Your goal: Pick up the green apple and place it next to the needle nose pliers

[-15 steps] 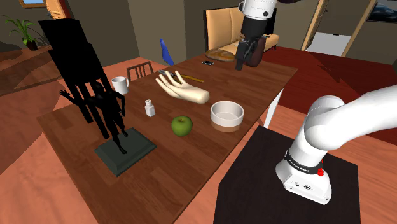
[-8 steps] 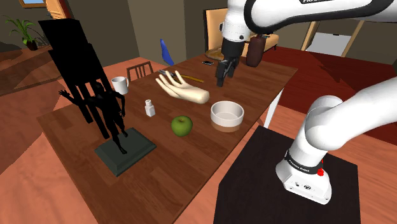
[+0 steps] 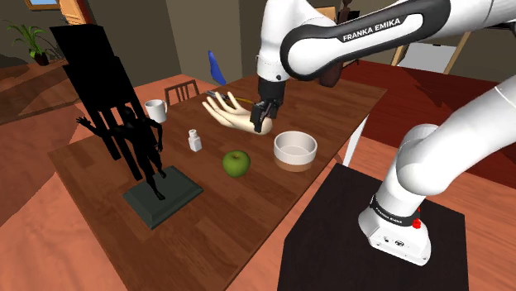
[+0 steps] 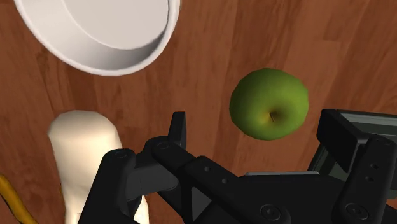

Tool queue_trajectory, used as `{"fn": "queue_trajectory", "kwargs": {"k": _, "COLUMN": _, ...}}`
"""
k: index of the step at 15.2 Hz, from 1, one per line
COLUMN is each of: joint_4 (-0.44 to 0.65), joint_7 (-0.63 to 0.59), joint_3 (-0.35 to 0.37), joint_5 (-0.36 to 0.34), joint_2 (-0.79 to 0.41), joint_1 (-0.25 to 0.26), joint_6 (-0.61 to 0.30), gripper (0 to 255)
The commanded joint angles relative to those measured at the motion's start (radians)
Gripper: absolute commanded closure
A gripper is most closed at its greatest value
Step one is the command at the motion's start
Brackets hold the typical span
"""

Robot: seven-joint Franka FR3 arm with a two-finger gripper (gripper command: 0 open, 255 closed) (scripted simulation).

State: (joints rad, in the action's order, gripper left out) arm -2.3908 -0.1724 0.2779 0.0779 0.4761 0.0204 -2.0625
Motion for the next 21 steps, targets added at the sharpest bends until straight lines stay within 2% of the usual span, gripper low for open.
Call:
{"fn": "queue_trajectory", "kwargs": {"k": 1, "joint_4": 0.007, "joint_7": -0.028, "joint_3": 0.027, "joint_5": -0.01, "joint_2": -0.066, "joint_1": -0.004, "joint_6": -0.065, "gripper": 0}}
{"fn": "queue_trajectory", "kwargs": {"k": 8, "joint_4": 0.095, "joint_7": -0.168, "joint_3": 0.122, "joint_5": -0.11, "joint_2": -0.32, "joint_1": -0.021, "joint_6": -0.236, "gripper": 0}}
{"fn": "queue_trajectory", "kwargs": {"k": 15, "joint_4": 0.064, "joint_7": -0.197, "joint_3": 0.127, "joint_5": -0.15, "joint_2": -0.388, "joint_1": -0.028, "joint_6": -0.328, "gripper": 0}}
{"fn": "queue_trajectory", "kwargs": {"k": 21, "joint_4": 0.062, "joint_7": -0.2, "joint_3": 0.128, "joint_5": -0.154, "joint_2": -0.394, "joint_1": -0.029, "joint_6": -0.336, "gripper": 0}}
